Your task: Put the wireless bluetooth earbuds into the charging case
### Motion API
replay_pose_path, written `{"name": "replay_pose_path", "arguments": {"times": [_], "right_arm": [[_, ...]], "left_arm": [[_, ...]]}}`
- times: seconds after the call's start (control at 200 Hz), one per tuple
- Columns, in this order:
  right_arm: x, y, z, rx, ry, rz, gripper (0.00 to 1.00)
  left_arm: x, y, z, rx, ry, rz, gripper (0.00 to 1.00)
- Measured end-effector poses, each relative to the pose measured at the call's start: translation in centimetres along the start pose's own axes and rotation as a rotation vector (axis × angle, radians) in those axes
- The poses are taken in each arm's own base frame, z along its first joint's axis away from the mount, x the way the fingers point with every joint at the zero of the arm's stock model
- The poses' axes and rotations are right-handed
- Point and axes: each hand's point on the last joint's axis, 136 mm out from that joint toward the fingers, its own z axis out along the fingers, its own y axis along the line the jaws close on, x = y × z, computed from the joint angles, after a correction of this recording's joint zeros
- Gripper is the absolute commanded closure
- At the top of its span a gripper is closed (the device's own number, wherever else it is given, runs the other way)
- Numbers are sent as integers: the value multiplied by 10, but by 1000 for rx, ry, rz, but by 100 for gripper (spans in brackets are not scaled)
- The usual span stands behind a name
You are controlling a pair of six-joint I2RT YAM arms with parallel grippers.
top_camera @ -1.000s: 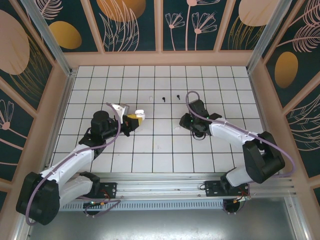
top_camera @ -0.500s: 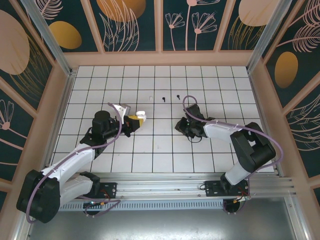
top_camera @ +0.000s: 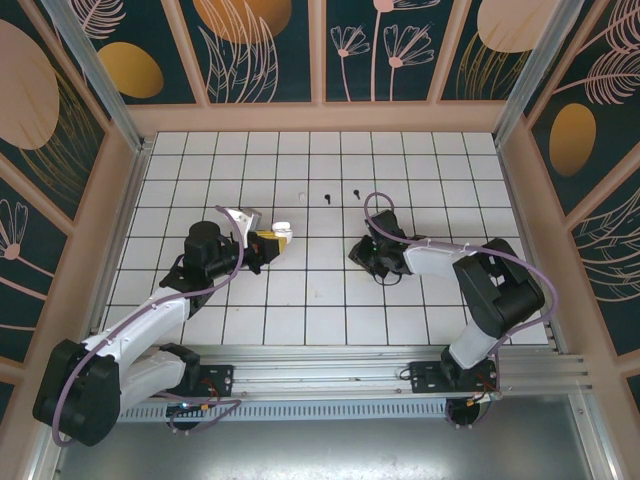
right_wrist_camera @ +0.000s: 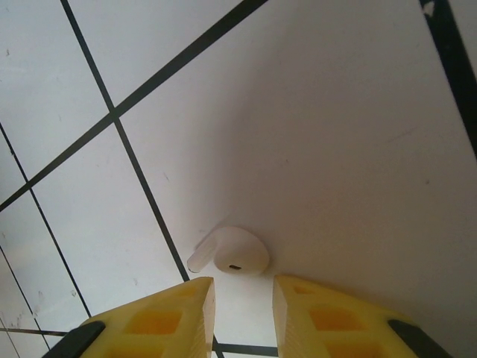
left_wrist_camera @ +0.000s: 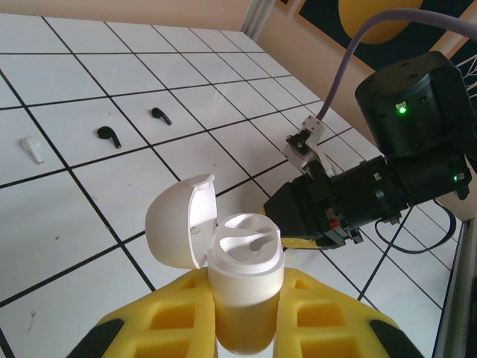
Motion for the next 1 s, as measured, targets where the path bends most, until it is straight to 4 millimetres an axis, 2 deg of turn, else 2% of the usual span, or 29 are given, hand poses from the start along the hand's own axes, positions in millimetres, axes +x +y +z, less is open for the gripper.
{"name": "replay_pose_path", "arguments": {"times": [0.365, 0.631, 1.001], "right_arm": [[-1, -1, 2, 10, 3, 0, 75], [-9, 1, 4, 18, 7, -3, 76], [-33, 7, 7, 42, -56, -41, 75]], "left_arm": [[0, 0, 0, 0, 0, 1, 88], [0, 0, 0, 0, 0, 1, 88], [0, 0, 0, -1, 0, 1, 88]]}}
